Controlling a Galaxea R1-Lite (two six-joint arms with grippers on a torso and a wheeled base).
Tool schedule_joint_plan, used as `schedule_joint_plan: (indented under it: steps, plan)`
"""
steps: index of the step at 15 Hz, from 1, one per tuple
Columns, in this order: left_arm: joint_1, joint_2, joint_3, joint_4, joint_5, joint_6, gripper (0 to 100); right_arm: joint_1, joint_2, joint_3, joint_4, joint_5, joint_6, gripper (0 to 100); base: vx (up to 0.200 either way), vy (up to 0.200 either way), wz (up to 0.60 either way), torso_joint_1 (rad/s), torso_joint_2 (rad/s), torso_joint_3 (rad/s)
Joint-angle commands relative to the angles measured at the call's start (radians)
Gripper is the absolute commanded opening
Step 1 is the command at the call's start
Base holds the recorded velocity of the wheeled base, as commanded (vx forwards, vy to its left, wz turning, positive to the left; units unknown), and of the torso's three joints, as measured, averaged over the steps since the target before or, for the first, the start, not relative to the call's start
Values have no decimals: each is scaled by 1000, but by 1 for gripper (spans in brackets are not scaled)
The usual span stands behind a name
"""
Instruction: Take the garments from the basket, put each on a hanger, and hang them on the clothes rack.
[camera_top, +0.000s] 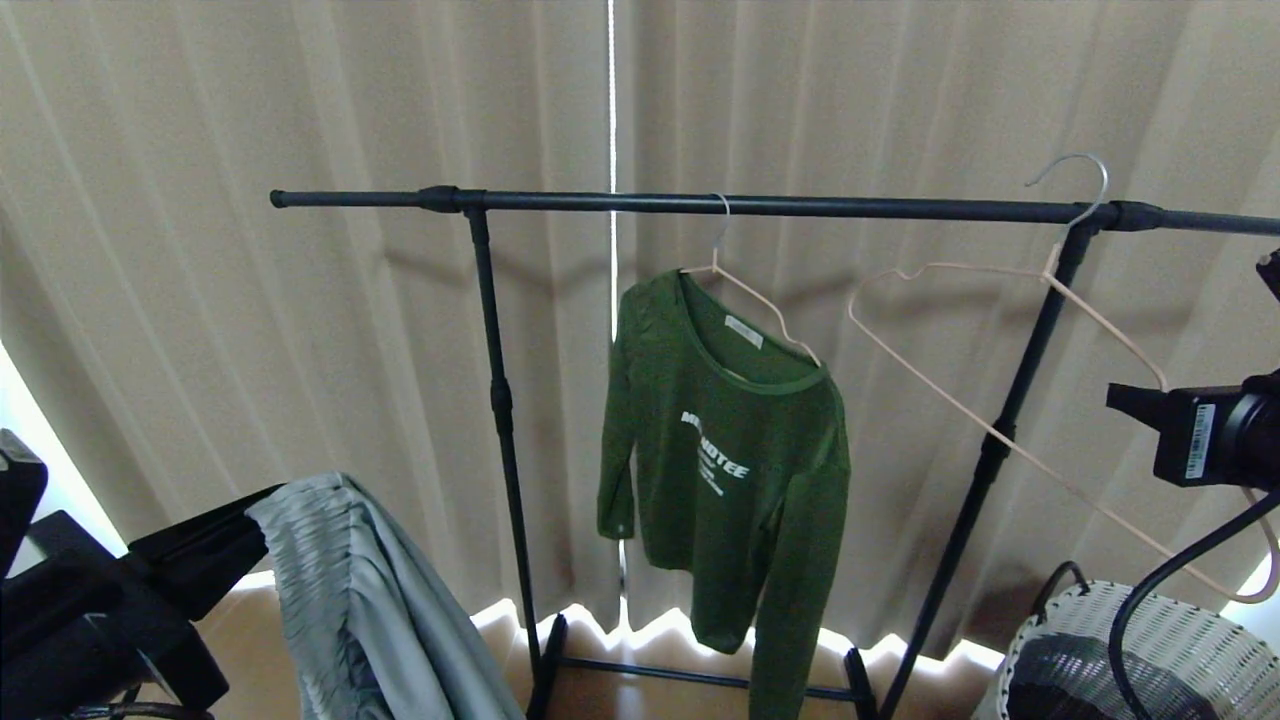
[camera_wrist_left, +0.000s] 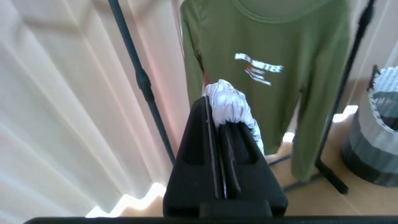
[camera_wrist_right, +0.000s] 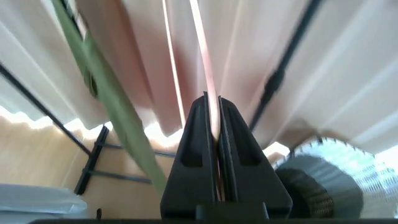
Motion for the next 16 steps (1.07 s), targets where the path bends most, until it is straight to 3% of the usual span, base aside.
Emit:
schedule_joint_plan:
  steps: [1,5,9,11,16]
  plan:
    - [0,-8,15,1,0,3,0,0,-14,39,-32,-2,-3,0,0,0,0,0,0,0]
    - [1,-10,22,1,0,18,0,0,-15,121,-131,-1,-3,0,0,0,0,0,0,0]
    - [3,-3,7,10,12,23,0,0,-23,128,-167,2,-5,0,0,0,0,0,0,0]
    - [4,-2,-25,50,58,35,0,1,-38,129,-167,11,-3,0,0,0,0,0,0,0]
    - [3,41,-321,424,92,29,0,50,-74,121,-169,157,-2,0,0,0,0,0,0,0]
